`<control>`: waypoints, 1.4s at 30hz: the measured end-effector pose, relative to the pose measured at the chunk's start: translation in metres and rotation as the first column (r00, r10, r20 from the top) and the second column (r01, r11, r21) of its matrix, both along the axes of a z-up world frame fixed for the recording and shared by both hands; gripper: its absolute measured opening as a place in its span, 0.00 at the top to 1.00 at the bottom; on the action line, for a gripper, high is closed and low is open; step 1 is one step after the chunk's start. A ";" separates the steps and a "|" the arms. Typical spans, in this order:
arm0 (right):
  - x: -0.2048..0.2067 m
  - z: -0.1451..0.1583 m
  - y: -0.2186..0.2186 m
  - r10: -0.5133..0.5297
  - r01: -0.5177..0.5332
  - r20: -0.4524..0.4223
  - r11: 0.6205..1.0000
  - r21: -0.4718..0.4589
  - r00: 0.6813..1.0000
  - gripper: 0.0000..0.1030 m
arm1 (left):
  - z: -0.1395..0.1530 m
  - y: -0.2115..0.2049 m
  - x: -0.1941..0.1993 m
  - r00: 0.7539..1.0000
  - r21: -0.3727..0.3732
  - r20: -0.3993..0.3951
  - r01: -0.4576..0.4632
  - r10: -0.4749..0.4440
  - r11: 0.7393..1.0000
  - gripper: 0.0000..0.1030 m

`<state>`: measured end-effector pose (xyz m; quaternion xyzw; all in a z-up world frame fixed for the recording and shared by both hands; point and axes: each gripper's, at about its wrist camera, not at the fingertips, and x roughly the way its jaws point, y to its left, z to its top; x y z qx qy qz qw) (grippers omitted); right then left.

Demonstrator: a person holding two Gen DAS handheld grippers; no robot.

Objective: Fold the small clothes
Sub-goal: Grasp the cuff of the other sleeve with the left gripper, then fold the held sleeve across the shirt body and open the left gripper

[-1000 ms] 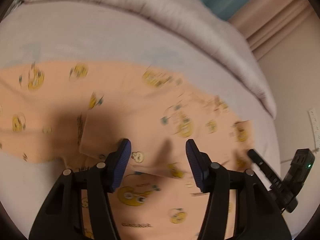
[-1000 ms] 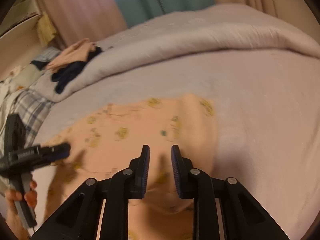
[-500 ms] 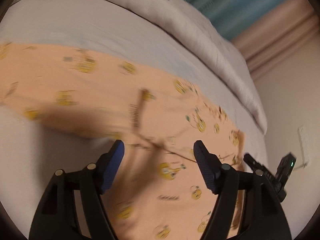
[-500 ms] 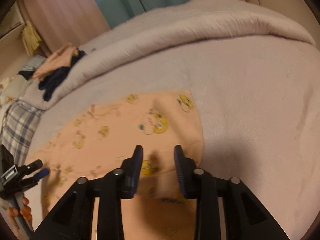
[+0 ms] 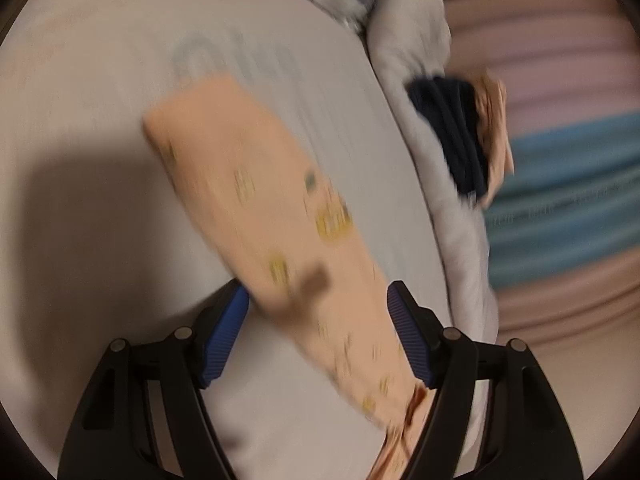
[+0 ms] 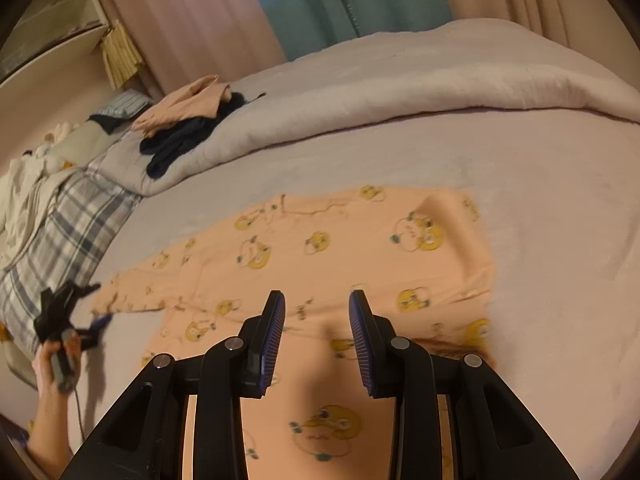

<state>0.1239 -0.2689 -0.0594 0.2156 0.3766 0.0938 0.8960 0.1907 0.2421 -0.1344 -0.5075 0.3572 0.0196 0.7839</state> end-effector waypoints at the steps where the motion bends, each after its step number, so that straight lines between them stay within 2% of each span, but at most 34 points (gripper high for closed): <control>1: 0.001 0.000 0.003 0.006 -0.006 -0.001 1.000 -0.004 1.000 0.68 | 0.000 0.007 0.002 1.000 -0.004 0.005 -0.027 0.027 1.000 0.30; 5: 0.002 0.000 0.012 0.031 -0.031 -0.004 0.999 -0.014 0.999 0.68 | 0.000 0.028 0.014 0.995 -0.036 0.012 -0.098 0.099 0.995 0.31; 6: 0.001 0.000 0.013 0.032 -0.032 -0.003 0.999 -0.020 0.999 0.68 | 0.002 0.029 0.015 0.994 -0.028 0.011 -0.107 0.107 0.994 0.34; 8: 0.000 -0.001 0.012 0.026 -0.026 -0.006 0.999 -0.034 1.000 0.68 | 0.008 0.032 0.021 0.990 0.018 -0.017 -0.137 0.137 0.990 0.51; 10: -0.001 -0.002 0.008 0.014 -0.014 -0.011 0.999 -0.035 1.000 0.68 | 0.011 0.034 0.022 0.989 0.048 -0.041 -0.142 0.144 0.989 0.92; 12: -0.004 -0.003 0.004 0.000 -0.001 -0.012 0.999 -0.036 1.000 0.68 | 0.010 0.036 0.020 0.988 0.083 -0.053 -0.137 0.142 0.987 0.94; 17: -0.010 -0.007 -0.006 -0.025 0.024 -0.025 1.000 -0.015 0.999 0.68 | 0.047 0.002 0.025 0.999 0.276 0.007 -0.047 0.046 0.960 0.97; 20: -0.016 -0.007 -0.010 -0.032 0.032 -0.019 0.999 0.000 0.999 0.68 | 0.084 -0.041 0.027 0.995 0.361 0.073 0.039 -0.069 0.932 0.97; 23: -0.022 -0.006 -0.015 -0.039 0.039 -0.012 0.999 0.013 0.999 0.68 | 0.118 -0.096 0.029 0.971 0.439 0.130 0.123 -0.199 0.890 0.97; 27: -0.030 -0.008 -0.027 -0.059 0.059 -0.011 0.998 0.029 0.998 0.68 | 0.149 -0.182 0.026 0.908 0.512 0.175 0.246 -0.380 0.823 0.96; 31: -0.039 -0.012 -0.043 -0.087 0.087 -0.012 0.995 0.047 0.996 0.68 | 0.153 -0.283 0.017 0.809 0.557 0.154 0.403 -0.567 0.727 0.96; 32: -0.041 -0.013 -0.048 -0.096 0.097 -0.014 0.994 0.053 0.995 0.68 | 0.152 -0.300 0.013 0.791 0.564 0.146 0.427 -0.594 0.707 0.96; 34: -0.046 -0.017 -0.058 -0.117 0.118 -0.019 0.991 0.065 0.993 0.68 | 0.141 -0.352 0.004 0.729 0.584 0.112 0.502 -0.676 0.638 0.96; 36: -0.049 -0.020 -0.067 -0.132 0.134 -0.024 0.988 0.074 0.991 0.68 | 0.132 -0.389 -0.005 0.684 0.597 0.084 0.548 -0.724 0.586 0.96; 37: -0.051 -0.022 -0.072 -0.142 0.143 -0.029 0.986 0.081 0.990 0.68 | 0.122 -0.417 -0.012 0.649 0.601 0.057 0.585 -0.758 0.546 0.96; 38: -0.052 -0.025 -0.076 -0.150 0.153 -0.033 0.984 0.088 0.988 0.68 | 0.118 -0.432 -0.014 0.632 0.607 0.043 0.598 -0.774 0.523 0.96; 40: -0.055 -0.030 -0.086 -0.170 0.174 -0.044 0.979 0.104 0.984 0.68 | 0.096 -0.476 -0.026 0.579 0.633 -0.017 0.638 -0.815 0.439 0.95; 42: -0.055 -0.036 -0.096 -0.187 0.193 -0.055 0.972 0.134 0.981 0.68 | 0.078 -0.500 -0.029 0.534 0.638 -0.074 0.674 -0.842 0.372 0.91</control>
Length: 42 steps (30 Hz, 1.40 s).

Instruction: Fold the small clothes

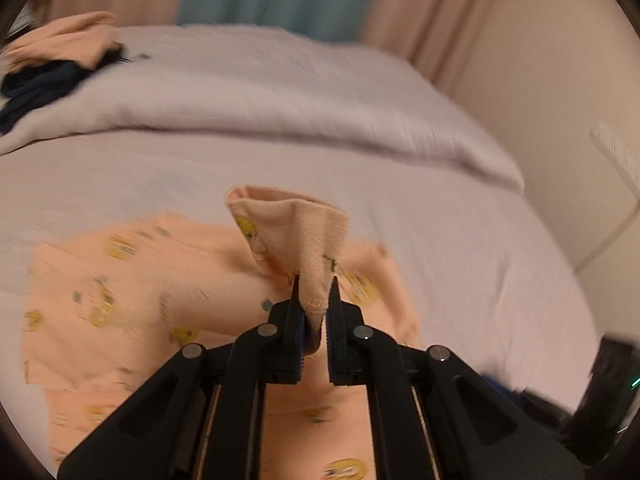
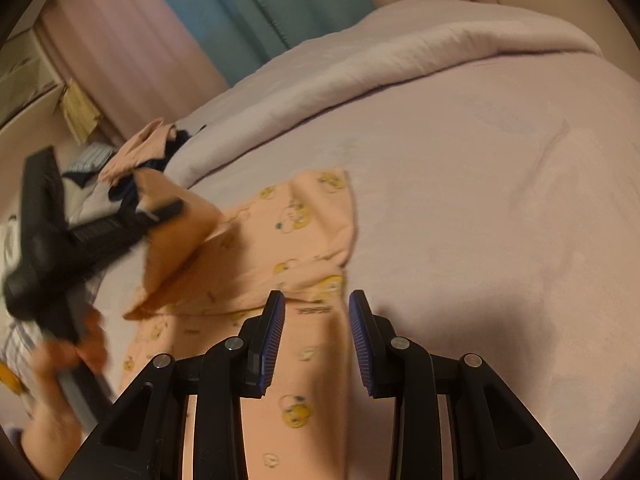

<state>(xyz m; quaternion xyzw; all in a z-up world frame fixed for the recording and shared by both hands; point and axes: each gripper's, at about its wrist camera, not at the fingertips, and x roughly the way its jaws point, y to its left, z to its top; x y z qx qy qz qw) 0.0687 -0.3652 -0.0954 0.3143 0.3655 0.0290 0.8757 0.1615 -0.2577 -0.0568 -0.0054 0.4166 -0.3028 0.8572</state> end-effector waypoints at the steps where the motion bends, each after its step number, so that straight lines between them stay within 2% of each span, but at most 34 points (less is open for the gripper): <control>1: 0.000 -0.002 -0.004 -0.006 0.006 -0.004 1.000 0.014 1.000 0.68 | -0.015 -0.018 -0.002 0.998 0.038 -0.046 0.047 -0.045 0.998 0.89; 2: 0.000 -0.005 -0.007 -0.012 0.012 -0.008 0.999 0.033 1.000 0.68 | -0.024 -0.029 0.000 0.994 0.051 -0.077 0.076 -0.072 0.996 0.88; 3: 0.000 -0.006 -0.010 -0.012 0.013 -0.007 0.999 0.049 1.000 0.68 | -0.032 -0.037 0.000 0.988 0.066 -0.111 0.113 -0.106 0.991 0.73; 4: 0.001 -0.007 -0.013 -0.012 0.012 -0.005 0.998 0.069 1.000 0.68 | -0.039 -0.041 0.001 0.980 0.074 -0.148 0.146 -0.134 0.986 0.50; 6: 0.004 -0.009 -0.017 -0.011 0.011 0.000 0.994 0.106 1.000 0.68 | -0.044 -0.041 0.002 0.970 0.070 -0.180 0.181 -0.166 0.981 0.22; 8: 0.009 -0.009 -0.018 -0.008 0.007 0.006 0.990 0.137 1.000 0.62 | -0.038 -0.036 -0.002 0.968 0.061 -0.155 0.208 -0.197 0.976 0.22; 13: 0.028 -0.007 -0.011 0.045 -0.051 0.031 0.976 0.213 0.998 0.61 | -0.013 0.006 -0.015 0.973 0.043 -0.083 0.218 -0.214 0.975 0.22; 15: 0.043 -0.006 -0.003 0.074 -0.075 0.011 0.977 0.202 0.997 0.61 | -0.011 0.028 -0.012 0.981 0.026 -0.078 0.181 -0.179 0.983 0.21; 18: 0.066 -0.010 0.007 0.112 -0.106 -0.018 0.972 0.208 0.994 0.61 | -0.014 0.079 -0.004 0.996 0.029 -0.065 0.060 -0.058 0.998 0.21; 20: 0.078 -0.014 0.012 0.120 -0.109 -0.042 0.974 0.200 0.992 0.61 | -0.019 0.108 0.000 0.998 0.035 -0.069 -0.005 0.008 0.999 0.21; 24: 0.102 -0.027 0.027 0.145 -0.127 -0.137 0.983 0.130 0.980 0.61 | -0.032 0.165 0.004 0.987 0.050 -0.089 -0.131 0.135 0.990 0.21; 25: 0.104 -0.028 0.030 0.156 -0.139 -0.139 0.982 0.124 0.978 0.66 | -0.036 0.176 0.005 0.983 0.049 -0.098 -0.152 0.156 0.987 0.21; 26: 0.105 -0.028 0.033 0.154 -0.141 -0.140 0.985 0.099 0.978 0.77 | -0.039 0.187 0.007 0.978 0.046 -0.111 -0.174 0.178 0.984 0.21; 28: 0.105 -0.024 0.038 0.156 -0.151 -0.134 0.987 0.045 0.979 0.92 | -0.047 0.203 0.009 0.967 0.028 -0.140 -0.212 0.214 0.977 0.21; 29: 0.103 -0.020 0.039 0.155 -0.153 -0.126 0.988 0.026 0.980 0.93 | -0.051 0.208 0.009 0.962 0.025 -0.151 -0.227 0.229 0.973 0.21; 34: 0.088 0.007 0.027 0.076 -0.084 -0.073 0.989 -0.120 0.994 0.94 | -0.058 0.225 0.004 0.955 0.021 -0.161 -0.249 0.249 0.968 0.21; 36: 0.095 0.000 0.021 0.073 -0.090 -0.123 0.985 -0.146 0.990 0.94 | -0.058 0.229 0.001 0.954 0.024 -0.167 -0.250 0.250 0.968 0.21; 37: 0.101 -0.009 0.021 0.094 -0.120 -0.183 0.983 -0.137 0.979 0.94 | -0.060 0.229 0.000 0.953 0.027 -0.173 -0.248 0.248 0.969 0.21; 39: 0.105 -0.020 0.024 0.074 -0.131 -0.260 0.969 -0.210 0.963 0.90 | -0.058 0.238 -0.006 0.951 0.036 -0.180 -0.249 0.252 0.968 0.21; 41: 0.097 -0.013 0.028 0.028 -0.096 -0.219 0.947 -0.307 0.975 0.75 | -0.058 0.246 -0.012 0.949 0.040 -0.185 -0.252 0.255 0.967 0.21; 42: 0.091 -0.007 0.030 0.000 -0.070 -0.195 0.934 -0.350 0.981 0.74 | -0.058 0.249 -0.016 0.950 0.038 -0.186 -0.249 0.252 0.968 0.21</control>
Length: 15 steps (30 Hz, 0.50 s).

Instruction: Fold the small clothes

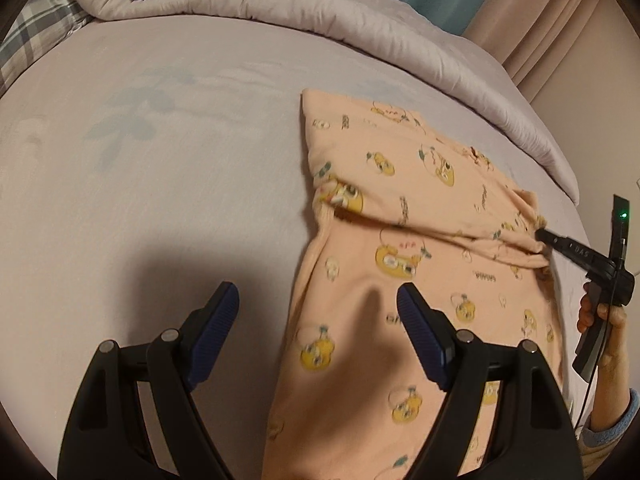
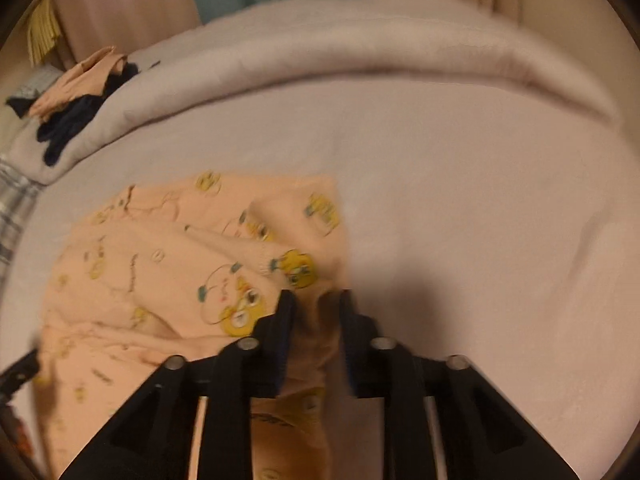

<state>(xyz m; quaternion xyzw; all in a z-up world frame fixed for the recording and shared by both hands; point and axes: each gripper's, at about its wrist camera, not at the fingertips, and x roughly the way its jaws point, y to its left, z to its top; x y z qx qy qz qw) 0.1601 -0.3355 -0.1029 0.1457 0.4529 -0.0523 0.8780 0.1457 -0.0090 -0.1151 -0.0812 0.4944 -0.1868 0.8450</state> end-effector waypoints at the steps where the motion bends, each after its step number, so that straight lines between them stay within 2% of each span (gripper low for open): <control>1: -0.006 0.004 0.001 -0.004 0.004 0.032 1.000 -0.004 0.999 0.74 | 0.000 0.001 -0.004 1.000 0.001 -0.003 0.006 -0.006 1.000 0.21; 3: -0.017 0.008 0.002 -0.009 0.006 0.094 1.000 0.030 0.996 0.74 | 0.000 0.008 -0.011 1.000 0.007 -0.008 0.013 -0.013 1.000 0.21; 5: -0.020 0.005 0.004 -0.003 0.000 0.100 1.000 0.024 0.995 0.74 | 0.001 0.011 -0.018 1.000 0.010 -0.010 0.014 -0.014 1.000 0.21; 8: -0.012 -0.025 0.009 0.038 -0.038 -0.031 0.999 -0.016 0.999 0.73 | -0.002 0.014 -0.031 1.000 0.014 -0.019 0.021 -0.020 1.000 0.21; 9: -0.011 -0.025 0.015 0.038 -0.038 -0.017 0.999 -0.012 0.999 0.73 | -0.003 0.015 -0.036 0.999 0.020 -0.023 0.022 -0.022 1.000 0.21; 11: -0.017 -0.022 0.008 0.013 -0.012 -0.010 0.999 0.034 1.000 0.68 | -0.003 0.015 -0.045 0.999 0.028 -0.026 0.031 -0.031 0.999 0.21; 13: -0.026 -0.016 0.001 -0.007 0.007 0.000 0.995 0.100 1.000 0.68 | -0.002 0.016 -0.053 0.999 0.032 -0.027 0.041 -0.040 0.999 0.21; 15: -0.046 -0.009 -0.001 0.007 -0.009 0.018 0.993 0.121 1.000 0.68 | -0.002 0.017 -0.062 0.998 0.027 -0.031 0.051 -0.050 0.998 0.21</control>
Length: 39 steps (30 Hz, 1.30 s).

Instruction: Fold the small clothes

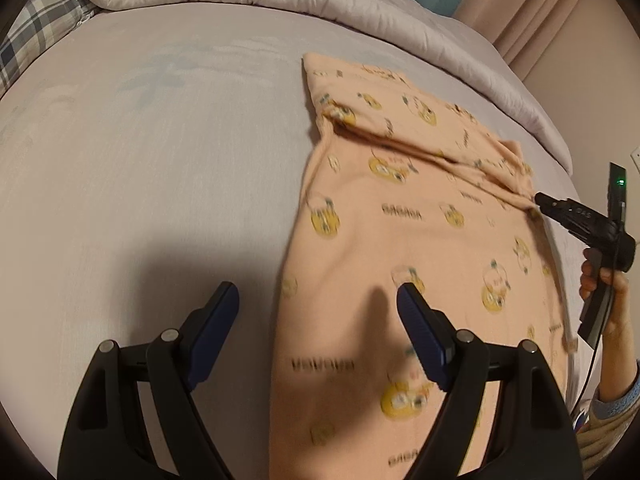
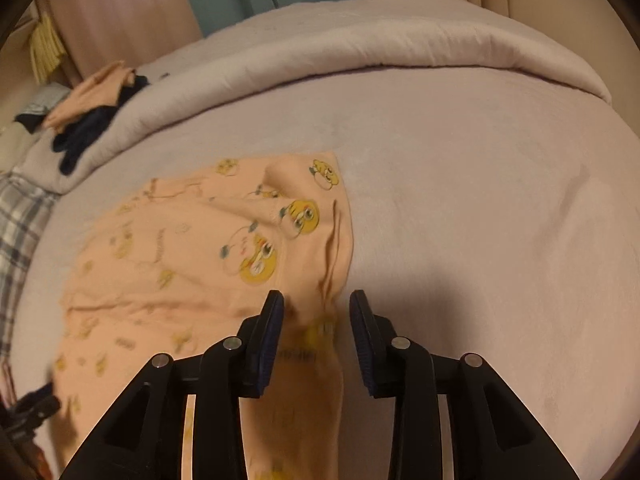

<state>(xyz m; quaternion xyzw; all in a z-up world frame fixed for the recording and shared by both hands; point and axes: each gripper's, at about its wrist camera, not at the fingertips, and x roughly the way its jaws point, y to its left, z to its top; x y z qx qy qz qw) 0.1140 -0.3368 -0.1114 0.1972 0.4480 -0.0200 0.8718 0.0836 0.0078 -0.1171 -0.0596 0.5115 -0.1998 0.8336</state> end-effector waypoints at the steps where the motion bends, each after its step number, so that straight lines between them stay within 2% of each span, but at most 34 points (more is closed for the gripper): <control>1: -0.006 0.004 0.002 0.013 -0.013 0.005 1.000 0.013 1.000 0.67 | 0.000 0.001 -0.005 1.000 0.001 0.001 0.003 -0.003 1.000 0.21; 6: -0.055 0.007 -0.001 0.063 -0.064 0.009 0.988 0.142 0.998 0.66 | -0.002 0.002 -0.029 1.000 0.007 0.004 0.020 -0.020 1.000 0.21; 8: -0.078 0.001 -0.002 0.060 -0.058 -0.001 0.978 0.199 0.998 0.65 | -0.001 0.003 -0.038 1.000 0.005 0.008 0.023 -0.023 1.000 0.22; 12: -0.109 -0.010 -0.004 0.046 -0.034 -0.038 0.967 0.254 0.998 0.65 | -0.001 0.004 -0.052 0.999 -0.012 0.006 0.031 -0.031 0.999 0.22; 16: -0.129 -0.021 -0.010 0.049 -0.025 -0.066 0.946 0.324 0.997 0.65 | -0.001 0.006 -0.064 0.999 -0.022 0.002 0.042 -0.042 0.999 0.23; 27: -0.164 -0.029 -0.007 0.126 -0.085 -0.058 0.878 0.471 0.990 0.65 | -0.002 0.009 -0.092 0.998 -0.054 -0.011 0.063 -0.064 0.997 0.23; 39: -0.179 -0.037 0.010 0.240 -0.169 -0.044 0.789 0.590 0.970 0.65 | -0.004 0.008 -0.111 0.988 -0.126 -0.050 0.138 -0.146 0.982 0.27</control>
